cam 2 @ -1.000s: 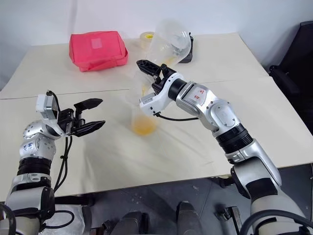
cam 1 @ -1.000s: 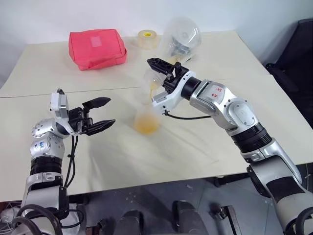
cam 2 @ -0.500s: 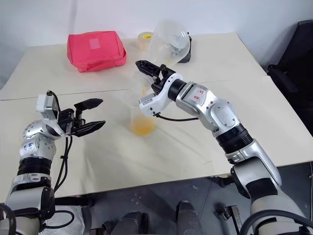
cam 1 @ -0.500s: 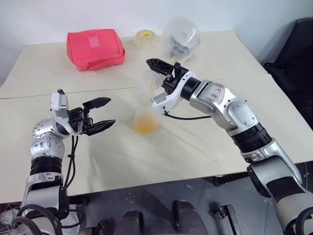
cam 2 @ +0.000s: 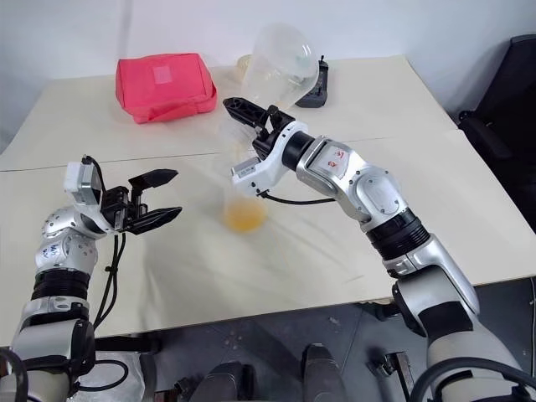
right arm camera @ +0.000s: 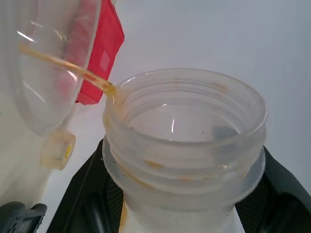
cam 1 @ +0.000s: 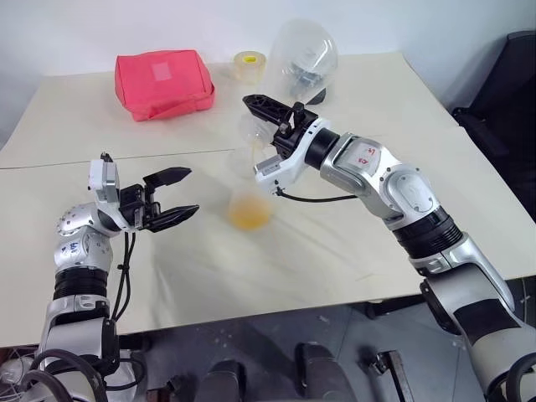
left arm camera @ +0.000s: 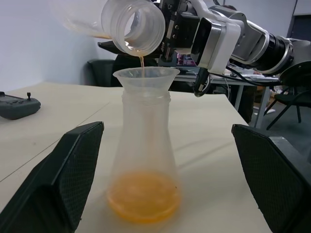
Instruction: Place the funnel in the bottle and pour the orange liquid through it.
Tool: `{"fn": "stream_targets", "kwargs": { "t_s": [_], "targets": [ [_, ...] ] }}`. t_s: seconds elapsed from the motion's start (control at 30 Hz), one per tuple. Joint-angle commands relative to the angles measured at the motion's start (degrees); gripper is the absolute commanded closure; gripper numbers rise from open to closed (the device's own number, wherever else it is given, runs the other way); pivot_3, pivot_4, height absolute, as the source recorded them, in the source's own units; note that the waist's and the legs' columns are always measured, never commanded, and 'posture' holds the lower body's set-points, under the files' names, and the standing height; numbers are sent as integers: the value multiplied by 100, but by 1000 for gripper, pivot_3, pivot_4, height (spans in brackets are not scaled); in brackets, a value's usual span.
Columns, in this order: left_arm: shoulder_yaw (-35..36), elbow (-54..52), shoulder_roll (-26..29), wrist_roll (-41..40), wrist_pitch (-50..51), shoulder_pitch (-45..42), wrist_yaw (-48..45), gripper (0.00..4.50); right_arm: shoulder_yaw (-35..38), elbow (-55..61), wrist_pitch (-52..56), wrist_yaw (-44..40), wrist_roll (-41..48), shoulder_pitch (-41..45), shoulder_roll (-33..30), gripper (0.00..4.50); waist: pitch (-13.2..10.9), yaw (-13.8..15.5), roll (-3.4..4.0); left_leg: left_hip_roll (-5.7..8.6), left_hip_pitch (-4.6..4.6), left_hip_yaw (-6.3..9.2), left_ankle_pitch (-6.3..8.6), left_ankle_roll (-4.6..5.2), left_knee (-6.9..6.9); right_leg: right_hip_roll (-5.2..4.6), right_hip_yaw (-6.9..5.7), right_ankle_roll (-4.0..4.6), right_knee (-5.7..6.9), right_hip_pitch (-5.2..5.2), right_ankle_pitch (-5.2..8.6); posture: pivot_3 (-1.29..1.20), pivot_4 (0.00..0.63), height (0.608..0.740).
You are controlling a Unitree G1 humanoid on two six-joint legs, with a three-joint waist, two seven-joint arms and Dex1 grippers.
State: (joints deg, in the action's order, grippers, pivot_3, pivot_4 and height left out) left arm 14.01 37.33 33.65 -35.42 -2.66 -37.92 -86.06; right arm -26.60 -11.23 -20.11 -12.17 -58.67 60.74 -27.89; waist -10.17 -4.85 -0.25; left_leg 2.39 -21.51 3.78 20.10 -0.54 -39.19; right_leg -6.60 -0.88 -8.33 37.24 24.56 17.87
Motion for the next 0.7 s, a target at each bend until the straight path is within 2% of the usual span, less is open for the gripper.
{"fn": "stream_targets", "kwargs": {
  "t_s": [0.03,0.37,0.7],
  "targets": [
    [5,17,-35,-2,-90,-85,-511,0,83,148,24,96,28,139,44,2038,0,0,0,0,0,0,0,0,0,0,0,0,1,0,0,0,150,740],
    [-68,173,-177,46,-197,-237,-484,0,134,193,87,21,102,63,66,2038,0,1,0,1,0,0,0,0,-3,-1,0,0,11,3,0,0,150,740],
    [-119,480,-371,148,-452,-488,-451,0,603,626,757,-727,1315,-389,520,2038,0,1,-1,0,1,1,0,0,-4,-1,-1,0,14,3,0,0,150,740]
  ]
}}
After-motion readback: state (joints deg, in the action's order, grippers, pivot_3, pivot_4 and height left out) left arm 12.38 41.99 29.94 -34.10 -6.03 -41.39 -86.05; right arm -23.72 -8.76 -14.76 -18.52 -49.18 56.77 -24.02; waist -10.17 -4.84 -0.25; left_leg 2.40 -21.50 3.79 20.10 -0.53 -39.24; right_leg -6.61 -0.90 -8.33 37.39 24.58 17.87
